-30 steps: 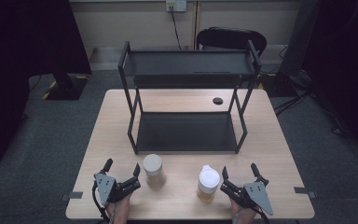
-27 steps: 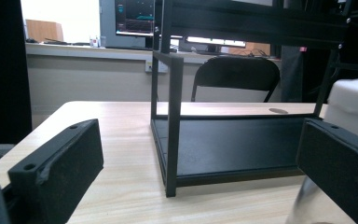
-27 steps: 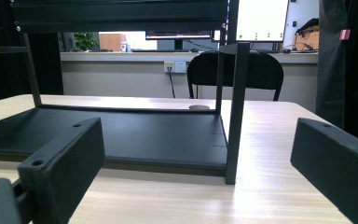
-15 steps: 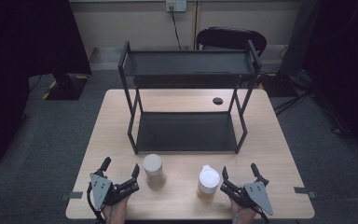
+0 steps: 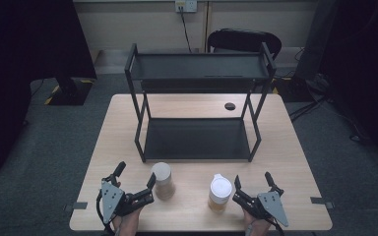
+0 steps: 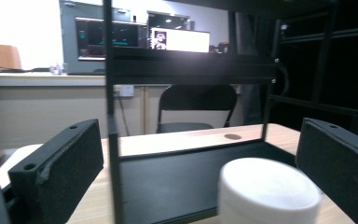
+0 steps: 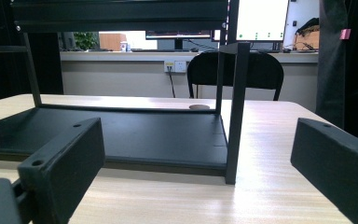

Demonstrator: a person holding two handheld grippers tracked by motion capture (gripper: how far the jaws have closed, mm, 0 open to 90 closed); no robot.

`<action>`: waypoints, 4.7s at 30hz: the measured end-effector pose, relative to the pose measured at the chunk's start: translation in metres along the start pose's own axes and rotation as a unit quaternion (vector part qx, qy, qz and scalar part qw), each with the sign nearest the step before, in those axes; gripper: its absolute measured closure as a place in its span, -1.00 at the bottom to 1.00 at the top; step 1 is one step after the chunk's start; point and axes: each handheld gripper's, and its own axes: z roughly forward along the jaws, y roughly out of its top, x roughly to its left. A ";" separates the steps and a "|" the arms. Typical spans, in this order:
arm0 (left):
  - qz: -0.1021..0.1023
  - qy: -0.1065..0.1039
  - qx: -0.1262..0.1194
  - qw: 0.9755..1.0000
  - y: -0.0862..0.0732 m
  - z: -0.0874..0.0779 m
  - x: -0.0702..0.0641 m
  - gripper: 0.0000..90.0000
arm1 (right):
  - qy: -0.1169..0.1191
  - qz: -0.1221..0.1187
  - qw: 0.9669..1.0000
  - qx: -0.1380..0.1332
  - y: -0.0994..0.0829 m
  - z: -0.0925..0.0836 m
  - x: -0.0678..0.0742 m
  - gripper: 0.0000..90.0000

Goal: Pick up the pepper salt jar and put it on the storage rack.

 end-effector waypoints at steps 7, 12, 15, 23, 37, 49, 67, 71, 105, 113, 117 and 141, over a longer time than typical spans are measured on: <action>0.002 -0.043 0.019 0.999 -0.002 0.011 -0.006 -0.99 | 0.000 0.000 1.000 0.000 0.000 0.000 0.000 -0.96; 0.003 -0.049 0.027 0.998 -0.007 0.015 -0.012 -0.90 | 0.001 0.000 1.000 0.000 0.000 0.000 0.000 -0.96; 0.010 -0.058 0.038 0.998 -0.008 0.017 -0.014 -0.87 | 0.001 0.000 1.000 0.000 0.000 0.000 0.000 -0.96; 0.005 -0.056 0.060 0.997 -0.013 0.022 -0.018 -0.76 | 0.001 0.000 1.000 0.000 0.000 0.000 0.000 -0.96; -0.005 -0.051 0.078 0.996 -0.025 0.028 -0.014 -0.53 | 0.001 0.000 1.000 0.000 0.000 0.000 0.000 -0.96; -0.002 -0.057 0.075 0.996 -0.031 0.030 -0.012 -0.29 | 0.001 0.000 1.000 0.000 0.000 0.000 0.000 -0.96; -0.003 -0.056 0.080 0.995 -0.028 0.031 -0.012 -0.23 | 0.000 0.000 1.000 0.000 0.000 0.000 0.000 -0.96; -0.007 -0.055 0.081 0.995 -0.028 0.031 -0.011 -0.23 | 0.000 0.000 1.000 0.000 0.000 0.000 0.000 -0.96; -0.003 -0.057 0.064 0.996 0.007 0.036 -0.005 -0.23 | -0.002 0.000 1.000 0.000 0.000 0.000 0.001 -0.96; -0.001 -0.061 0.056 0.997 0.017 0.042 -0.004 -0.23 | -0.003 0.000 1.000 0.000 0.000 0.000 0.001 -0.96; 0.000 -0.065 0.056 0.996 0.025 0.045 -0.002 -0.23 | -0.003 0.001 1.000 -0.001 0.000 0.000 0.001 -0.96; 0.002 -0.078 0.048 0.996 0.054 0.056 0.004 -0.23 | -0.005 0.001 1.000 -0.001 0.000 0.000 0.001 -0.96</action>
